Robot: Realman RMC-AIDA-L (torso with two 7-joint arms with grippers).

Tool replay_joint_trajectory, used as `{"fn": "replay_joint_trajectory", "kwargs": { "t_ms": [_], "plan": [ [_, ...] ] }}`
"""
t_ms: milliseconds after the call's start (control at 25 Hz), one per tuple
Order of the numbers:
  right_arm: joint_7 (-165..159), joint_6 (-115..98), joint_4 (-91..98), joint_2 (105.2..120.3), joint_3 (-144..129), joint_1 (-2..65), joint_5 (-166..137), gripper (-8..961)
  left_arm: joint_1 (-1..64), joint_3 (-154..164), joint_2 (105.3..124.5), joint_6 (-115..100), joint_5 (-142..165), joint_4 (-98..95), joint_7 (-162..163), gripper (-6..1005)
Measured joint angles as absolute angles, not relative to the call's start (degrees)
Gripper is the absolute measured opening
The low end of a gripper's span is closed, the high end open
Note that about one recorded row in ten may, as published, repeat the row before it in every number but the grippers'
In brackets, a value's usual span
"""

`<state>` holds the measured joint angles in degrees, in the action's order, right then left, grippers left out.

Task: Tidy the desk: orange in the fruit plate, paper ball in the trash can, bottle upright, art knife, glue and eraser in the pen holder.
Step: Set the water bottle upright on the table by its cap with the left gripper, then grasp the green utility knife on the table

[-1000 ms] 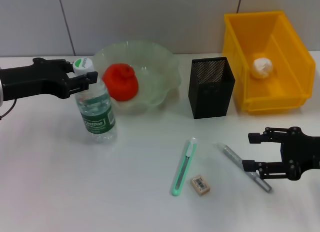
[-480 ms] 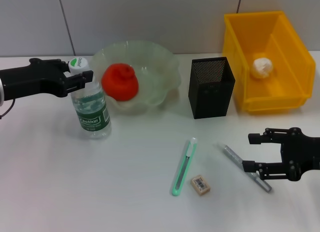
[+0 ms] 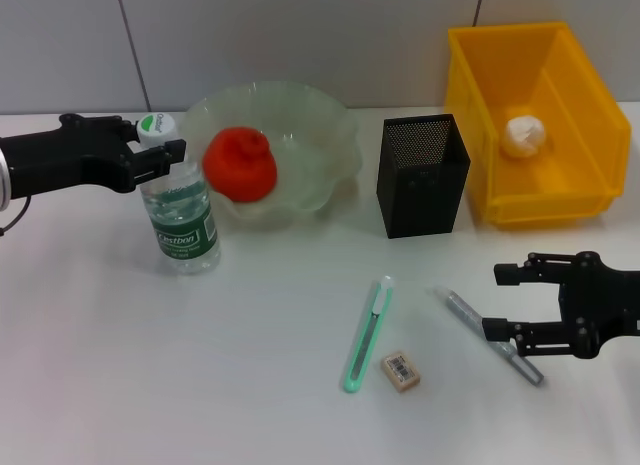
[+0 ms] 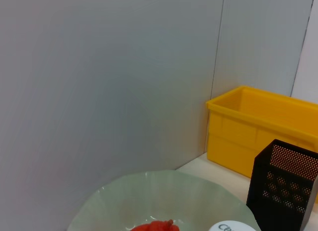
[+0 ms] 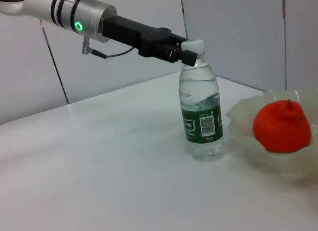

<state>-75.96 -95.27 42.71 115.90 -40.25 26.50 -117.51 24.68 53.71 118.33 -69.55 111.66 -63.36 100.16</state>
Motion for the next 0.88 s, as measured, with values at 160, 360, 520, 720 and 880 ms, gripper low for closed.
{"fn": "replay_joint_trajectory", "kwargs": {
  "t_ms": [160,360,520,720,880],
  "plan": [
    [-76.1,-95.3,42.7,115.86,-40.3,26.6,-117.5,755,24.8,53.7,118.37,-69.5,111.7,-63.3,100.1,496],
    [-76.1,-94.8,42.7,115.84,-40.3,26.7,-117.5,754,24.9,54.0,118.30,-69.5,111.7,-63.1,98.9,529],
    [-76.2,-94.7,42.7,115.83,-40.3,26.7,-117.5,754,24.9,54.3,118.36,-69.5,111.7,-62.9,98.6,556],
    [-76.2,-94.7,42.7,115.83,-40.3,26.8,-117.5,753,24.9,54.2,118.36,-69.5,111.4,-62.8,98.9,588],
    [-76.2,-94.7,42.7,115.83,-40.3,26.8,-117.6,753,24.9,54.3,118.24,-69.4,111.3,-62.7,99.0,647]
  ]
}}
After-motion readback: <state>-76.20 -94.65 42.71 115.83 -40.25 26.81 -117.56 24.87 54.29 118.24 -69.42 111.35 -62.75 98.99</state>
